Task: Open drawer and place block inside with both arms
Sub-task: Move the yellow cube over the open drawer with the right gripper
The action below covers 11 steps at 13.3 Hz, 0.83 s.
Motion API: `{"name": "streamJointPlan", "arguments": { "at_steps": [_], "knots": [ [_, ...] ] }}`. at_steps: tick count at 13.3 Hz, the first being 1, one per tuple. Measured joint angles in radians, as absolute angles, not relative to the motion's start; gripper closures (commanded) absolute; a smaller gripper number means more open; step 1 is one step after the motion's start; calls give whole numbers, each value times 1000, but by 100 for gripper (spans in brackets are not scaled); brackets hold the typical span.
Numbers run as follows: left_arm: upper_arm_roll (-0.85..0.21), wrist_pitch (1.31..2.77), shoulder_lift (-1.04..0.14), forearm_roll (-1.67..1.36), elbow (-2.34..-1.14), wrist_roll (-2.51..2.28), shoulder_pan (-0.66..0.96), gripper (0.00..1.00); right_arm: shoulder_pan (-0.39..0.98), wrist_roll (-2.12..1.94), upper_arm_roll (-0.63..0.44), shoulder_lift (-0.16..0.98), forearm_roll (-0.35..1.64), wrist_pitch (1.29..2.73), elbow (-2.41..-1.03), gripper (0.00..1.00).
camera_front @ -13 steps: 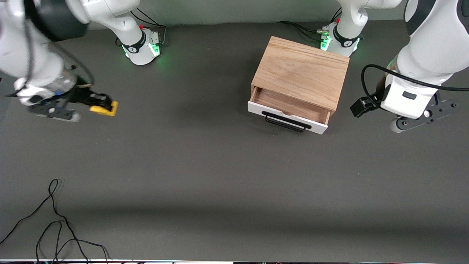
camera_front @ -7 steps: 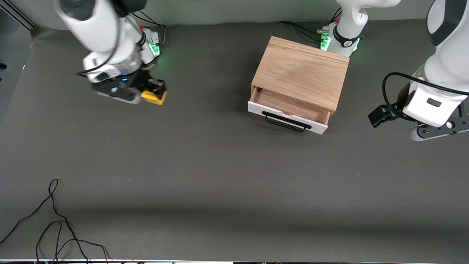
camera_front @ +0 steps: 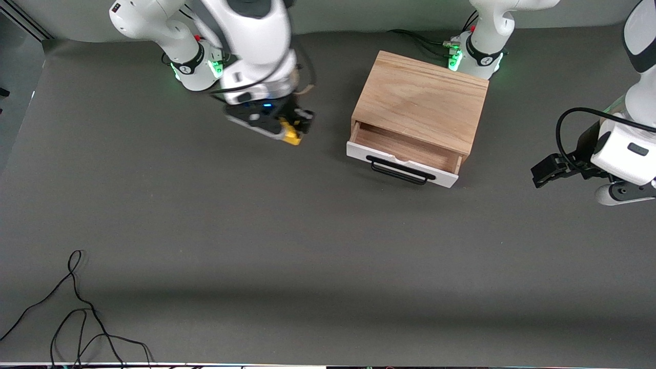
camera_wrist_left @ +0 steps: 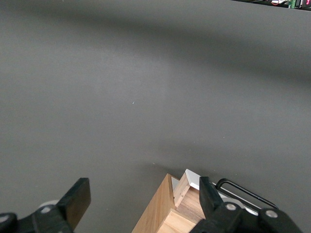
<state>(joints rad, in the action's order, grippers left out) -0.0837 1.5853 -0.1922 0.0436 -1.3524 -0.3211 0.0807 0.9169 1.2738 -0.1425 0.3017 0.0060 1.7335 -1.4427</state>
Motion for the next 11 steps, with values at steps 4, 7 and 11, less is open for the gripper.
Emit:
{"name": "streamJointPlan", "arguments": {
  "at_steps": [4,7,11],
  "knots": [
    [-101,1512,-179,54,-1335,-314,83,0,996,1393,-142,432,8,1779,-1338,84],
    [-110,1479,-168,78,-1325,-310,91,0,1060,1469,-141,486,9,1844,-1328,84],
    [-104,1478,-168,90,-1326,-309,102,0,1095,1537,-140,585,9,1948,-1301,84]
  ]
}}
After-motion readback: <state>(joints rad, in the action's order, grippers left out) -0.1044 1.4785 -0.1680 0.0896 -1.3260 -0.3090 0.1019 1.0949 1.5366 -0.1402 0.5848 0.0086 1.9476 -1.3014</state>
